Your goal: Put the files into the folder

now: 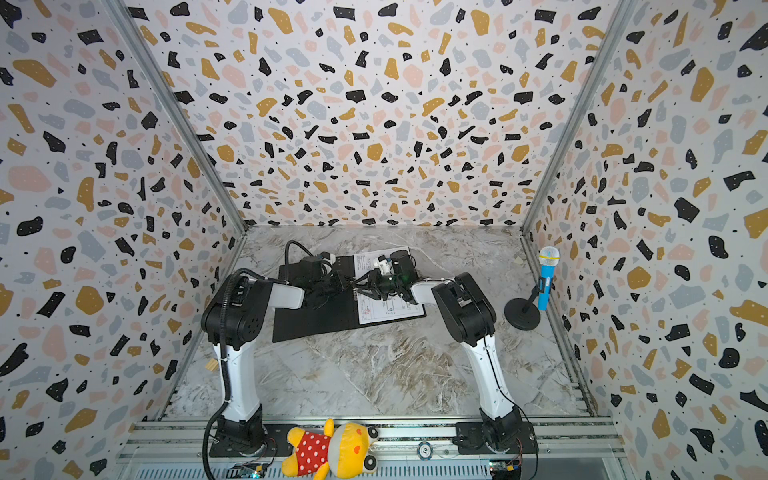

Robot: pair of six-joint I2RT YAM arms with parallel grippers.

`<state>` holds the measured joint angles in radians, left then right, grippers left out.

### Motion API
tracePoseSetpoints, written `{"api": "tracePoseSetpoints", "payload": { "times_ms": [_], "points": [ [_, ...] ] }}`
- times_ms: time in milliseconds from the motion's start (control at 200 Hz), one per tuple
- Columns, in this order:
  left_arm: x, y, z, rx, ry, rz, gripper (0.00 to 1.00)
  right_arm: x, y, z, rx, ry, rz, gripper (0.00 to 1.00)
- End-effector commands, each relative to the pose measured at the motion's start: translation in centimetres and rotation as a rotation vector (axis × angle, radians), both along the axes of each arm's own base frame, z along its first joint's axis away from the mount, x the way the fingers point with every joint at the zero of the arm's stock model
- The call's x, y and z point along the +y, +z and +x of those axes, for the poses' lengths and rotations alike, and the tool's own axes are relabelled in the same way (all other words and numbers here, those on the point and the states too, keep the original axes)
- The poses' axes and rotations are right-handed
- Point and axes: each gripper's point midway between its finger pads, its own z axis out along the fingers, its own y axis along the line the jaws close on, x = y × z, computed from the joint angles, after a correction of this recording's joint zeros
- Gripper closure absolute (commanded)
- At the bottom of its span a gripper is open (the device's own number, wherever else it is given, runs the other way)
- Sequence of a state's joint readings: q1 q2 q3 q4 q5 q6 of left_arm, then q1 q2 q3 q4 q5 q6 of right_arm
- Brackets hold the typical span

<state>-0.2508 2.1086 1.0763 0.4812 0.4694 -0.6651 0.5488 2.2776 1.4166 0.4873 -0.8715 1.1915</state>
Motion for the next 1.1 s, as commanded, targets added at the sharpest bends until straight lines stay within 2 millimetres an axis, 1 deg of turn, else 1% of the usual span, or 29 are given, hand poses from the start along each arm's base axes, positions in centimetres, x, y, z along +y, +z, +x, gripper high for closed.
{"api": "tracePoseSetpoints", "payload": {
  "times_ms": [0, 170, 390, 681, 841, 961, 1091],
  "points": [
    [0.8, -4.4, -2.1, 0.127, 0.0, 0.067, 0.93, 0.6, 3.5, 0.8, -0.059, 0.005, 0.053, 0.56],
    [0.8, -4.3, -2.1, 0.124, -0.001, 0.067, 0.93, 0.9, 3.2, 1.3, -0.042, 0.002, 0.059, 0.55],
    [0.8, -4.4, -2.0, 0.123, -0.004, 0.07, 0.93, 1.5, 2.9, 1.3, -0.023, 0.007, 0.066, 0.56],
    [0.8, -4.5, -2.1, 0.126, -0.006, 0.069, 0.93, 1.9, 2.3, 0.6, 0.008, 0.022, 0.071, 0.56],
    [0.8, -4.4, -2.2, 0.126, -0.007, 0.069, 0.93, 2.1, 2.5, 0.6, 0.007, 0.019, 0.079, 0.57],
    [0.7, -4.3, -2.2, 0.123, -0.007, 0.066, 0.93, 2.1, 2.2, 0.5, 0.021, 0.018, 0.077, 0.6],
    [0.7, -4.3, -2.1, 0.123, -0.007, 0.063, 0.93, 2.1, 2.0, 0.5, 0.03, 0.014, 0.076, 0.61]
  ]
}}
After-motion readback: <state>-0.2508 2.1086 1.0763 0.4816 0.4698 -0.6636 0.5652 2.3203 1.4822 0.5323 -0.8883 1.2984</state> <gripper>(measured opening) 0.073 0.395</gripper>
